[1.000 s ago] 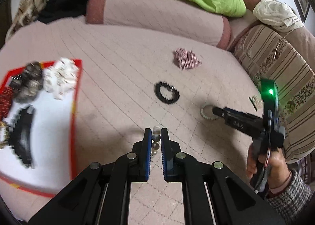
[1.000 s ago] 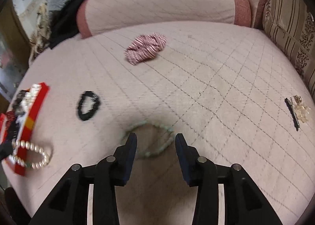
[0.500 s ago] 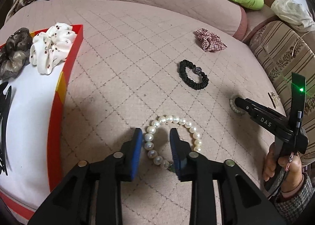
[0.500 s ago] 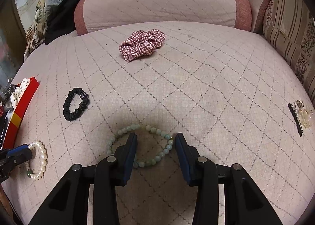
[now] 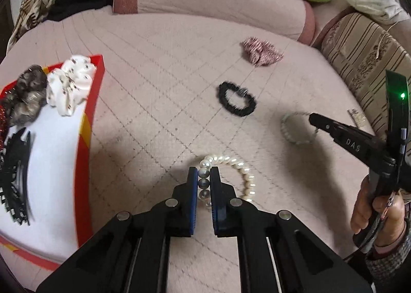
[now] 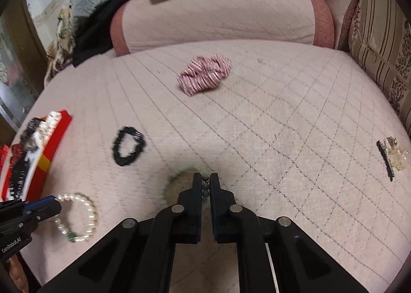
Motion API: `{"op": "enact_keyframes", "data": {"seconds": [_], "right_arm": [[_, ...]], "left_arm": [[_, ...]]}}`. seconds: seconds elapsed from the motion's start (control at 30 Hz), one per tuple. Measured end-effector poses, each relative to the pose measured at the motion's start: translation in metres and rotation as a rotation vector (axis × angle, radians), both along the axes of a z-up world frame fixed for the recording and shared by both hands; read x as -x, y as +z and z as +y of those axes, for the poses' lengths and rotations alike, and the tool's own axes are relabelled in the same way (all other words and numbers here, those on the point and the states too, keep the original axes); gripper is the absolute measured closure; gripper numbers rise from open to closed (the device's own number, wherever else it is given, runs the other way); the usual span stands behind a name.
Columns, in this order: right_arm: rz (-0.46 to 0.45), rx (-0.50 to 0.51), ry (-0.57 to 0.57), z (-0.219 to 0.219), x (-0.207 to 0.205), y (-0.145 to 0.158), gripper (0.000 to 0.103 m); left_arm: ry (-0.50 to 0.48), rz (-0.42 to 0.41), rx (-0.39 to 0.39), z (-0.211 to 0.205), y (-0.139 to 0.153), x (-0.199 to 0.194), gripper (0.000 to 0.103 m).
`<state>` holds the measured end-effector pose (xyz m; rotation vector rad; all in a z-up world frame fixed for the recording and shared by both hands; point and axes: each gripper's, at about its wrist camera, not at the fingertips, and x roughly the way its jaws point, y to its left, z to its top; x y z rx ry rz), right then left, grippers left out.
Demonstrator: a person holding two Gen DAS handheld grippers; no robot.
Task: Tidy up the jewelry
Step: 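Carry the pearl and green-bead bracelets over the red tray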
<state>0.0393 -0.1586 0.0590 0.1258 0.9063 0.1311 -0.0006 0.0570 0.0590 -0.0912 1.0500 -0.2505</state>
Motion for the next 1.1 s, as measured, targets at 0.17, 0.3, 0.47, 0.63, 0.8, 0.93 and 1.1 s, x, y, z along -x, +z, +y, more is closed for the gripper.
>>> {"op": "enact_keyframes", "data": {"seconds": [0.17, 0.3, 0.47, 0.63, 0.8, 0.93, 1.1], "right_arm": [[-0.054, -0.024, 0.029, 0.009, 0.020, 0.029, 0.097], [-0.078, -0.055, 0.047, 0.013, 0.033, 0.047, 0.097], [-0.096, -0.074, 0.081, 0.026, 0.048, 0.062, 0.097], [-0.103, -0.071, 0.116, 0.041, 0.061, 0.072, 0.097], [-0.109, -0.083, 0.142, 0.057, 0.072, 0.080, 0.097], [-0.115, -0.083, 0.176, 0.074, 0.079, 0.086, 0.096], [-0.116, -0.081, 0.226, 0.098, 0.082, 0.093, 0.096]], "left_arm": [[-0.004, -0.057, 0.013, 0.000, 0.033, 0.016, 0.094], [0.004, -0.092, 0.011, 0.002, 0.055, 0.027, 0.094], [0.039, -0.117, 0.019, 0.015, 0.073, 0.039, 0.094], [0.083, -0.140, 0.020, 0.033, 0.085, 0.049, 0.094], [0.132, -0.160, 0.017, 0.055, 0.094, 0.057, 0.094], [0.175, -0.166, 0.023, 0.076, 0.099, 0.061, 0.094], [0.231, -0.176, 0.017, 0.100, 0.103, 0.065, 0.094]]}}
